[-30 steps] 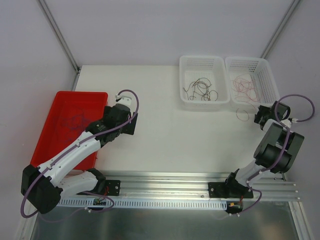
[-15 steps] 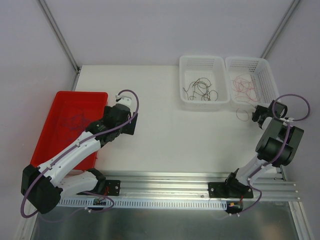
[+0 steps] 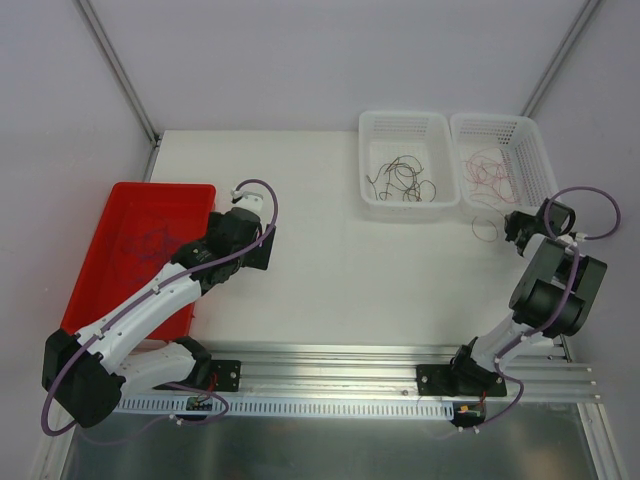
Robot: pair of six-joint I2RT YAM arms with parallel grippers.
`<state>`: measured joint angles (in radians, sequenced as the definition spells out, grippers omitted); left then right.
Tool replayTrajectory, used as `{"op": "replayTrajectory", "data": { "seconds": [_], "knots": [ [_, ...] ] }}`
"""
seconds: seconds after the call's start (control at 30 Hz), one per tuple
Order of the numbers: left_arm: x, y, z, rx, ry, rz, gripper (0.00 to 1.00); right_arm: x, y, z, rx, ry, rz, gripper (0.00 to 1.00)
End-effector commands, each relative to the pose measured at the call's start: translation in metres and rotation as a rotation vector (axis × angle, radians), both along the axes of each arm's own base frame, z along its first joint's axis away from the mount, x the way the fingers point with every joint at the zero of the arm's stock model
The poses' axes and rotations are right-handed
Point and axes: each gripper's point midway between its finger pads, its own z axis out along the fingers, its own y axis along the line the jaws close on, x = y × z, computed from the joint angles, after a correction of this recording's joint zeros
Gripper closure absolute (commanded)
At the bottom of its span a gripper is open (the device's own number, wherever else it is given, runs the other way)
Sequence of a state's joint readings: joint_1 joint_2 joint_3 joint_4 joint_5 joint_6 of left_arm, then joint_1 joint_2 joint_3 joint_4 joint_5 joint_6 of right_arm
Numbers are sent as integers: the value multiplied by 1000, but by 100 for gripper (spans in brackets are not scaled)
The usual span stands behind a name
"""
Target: Untangle the cables
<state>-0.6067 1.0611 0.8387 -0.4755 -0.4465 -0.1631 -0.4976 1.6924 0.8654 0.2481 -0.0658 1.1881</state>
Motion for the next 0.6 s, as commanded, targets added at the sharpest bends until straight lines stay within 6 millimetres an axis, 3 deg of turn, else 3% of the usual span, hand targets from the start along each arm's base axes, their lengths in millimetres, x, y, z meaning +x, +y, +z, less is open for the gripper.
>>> {"op": "replayTrajectory", "data": {
  "seconds": [0.0,0.03,0.1,0.17,0.23,0.27,0.33,0.37,0.57],
  "knots": [
    [3,1,3,-3,-13,-9,1,-5,4,39,-49,-46,23,99],
    [2,1,3,-3,-11,-10,1,-8,4,55,-78,-62,22,99],
    [2,0,3,-7,-13,-12,1,-17,6,60,-93,-26,28,99],
    [2,0,4,-9,-15,-14,1,-20,2,86,-157,-37,30,99],
    [2,0,5,-12,-18,-14,1,-27,4,95,-176,4,52,99],
    [2,0,5,-12,-17,-15,1,-23,2,114,-205,-17,60,99],
    [1,0,5,-14,-17,-16,1,-23,4,130,-233,-14,82,99],
    [2,0,6,-16,-21,-16,1,-16,1,155,-288,-42,104,99],
    [2,0,5,-13,-19,-17,1,-6,1,206,-398,-32,130,99]
  ]
}}
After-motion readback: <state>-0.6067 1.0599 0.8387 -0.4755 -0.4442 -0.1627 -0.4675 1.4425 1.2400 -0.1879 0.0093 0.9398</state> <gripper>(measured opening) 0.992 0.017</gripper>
